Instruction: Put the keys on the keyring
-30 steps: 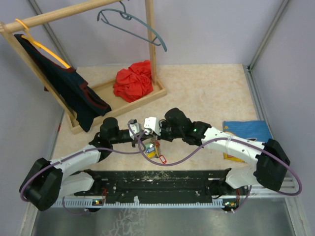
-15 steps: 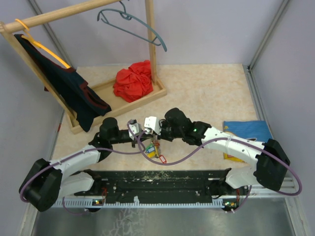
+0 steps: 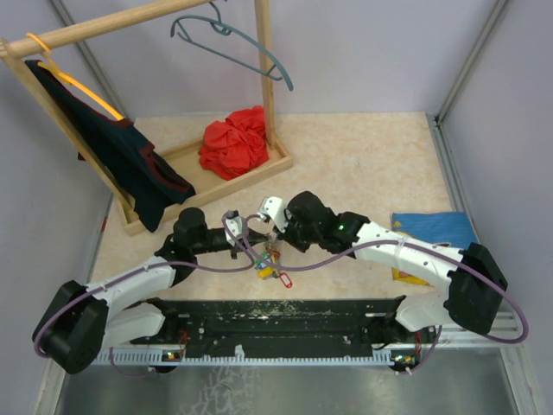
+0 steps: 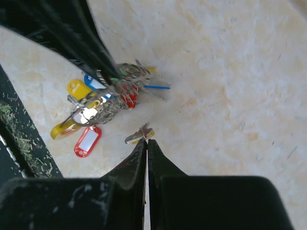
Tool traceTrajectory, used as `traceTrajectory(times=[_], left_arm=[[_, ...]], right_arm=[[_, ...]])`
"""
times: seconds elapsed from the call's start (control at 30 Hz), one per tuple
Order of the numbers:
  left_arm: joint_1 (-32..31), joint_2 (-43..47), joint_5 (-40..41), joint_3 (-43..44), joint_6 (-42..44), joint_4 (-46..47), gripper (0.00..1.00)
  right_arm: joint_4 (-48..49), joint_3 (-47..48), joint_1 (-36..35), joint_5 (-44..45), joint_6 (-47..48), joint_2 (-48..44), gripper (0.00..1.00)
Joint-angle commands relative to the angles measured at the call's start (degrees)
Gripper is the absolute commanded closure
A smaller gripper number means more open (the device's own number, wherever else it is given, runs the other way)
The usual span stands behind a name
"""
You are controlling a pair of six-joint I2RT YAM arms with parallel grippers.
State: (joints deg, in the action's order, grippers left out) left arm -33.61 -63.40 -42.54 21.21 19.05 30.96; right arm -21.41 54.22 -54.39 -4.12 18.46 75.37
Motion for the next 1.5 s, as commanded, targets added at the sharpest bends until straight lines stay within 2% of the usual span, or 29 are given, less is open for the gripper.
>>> traceTrajectory(times=[0.0, 0.13, 0.27, 0.6, 0.87, 1.07, 1.3, 1.47], left_arm=[[0.38, 1.76, -0.10, -0.77, -0.45, 3.17, 0.99], [0.46, 1.84, -0.66, -1.16, -1.02, 4.20, 0.99], [0.87, 0.66, -2.16, -1.17, -2.08, 5.37, 0.99], [3.34, -1.20, -7.05, -1.44, -4.52, 8.14, 0.99], [3.81, -2.08, -6.72, -1.26, -4.76, 8.41, 0.99], [3.90, -2.23, -6.55, -1.18, -5.21, 8.41, 0.99], [3.97, -2.26, -6.73, -1.09, -5.56, 8.44, 0.99], [3.97, -2.19, -6.69, -1.17, -5.68, 8.42, 0.99]], right_arm=[[-9.90, 5.54, -0.28, 9.59, -16.71, 2.24, 1.00], [-18.90, 7.01, 1.67, 12.46, -24.16, 5.19, 1.00], [-22.59, 7.47, 5.72, 12.19, -26.22, 8.49, 1.00], [-15.65, 12.39, 10.44, 14.49, -21.27, 20.41, 1.00], [-8.99, 14.77, 12.40, 13.27, -19.17, 27.69, 1.00], [-5.13, 11.97, 12.64, 11.64, -19.29, 24.74, 0.83], [2.69, 3.87, 12.71, 12.06, -21.06, 14.74, 0.73], [8.11, -2.37, 12.97, 11.56, -22.19, 10.77, 0.73]])
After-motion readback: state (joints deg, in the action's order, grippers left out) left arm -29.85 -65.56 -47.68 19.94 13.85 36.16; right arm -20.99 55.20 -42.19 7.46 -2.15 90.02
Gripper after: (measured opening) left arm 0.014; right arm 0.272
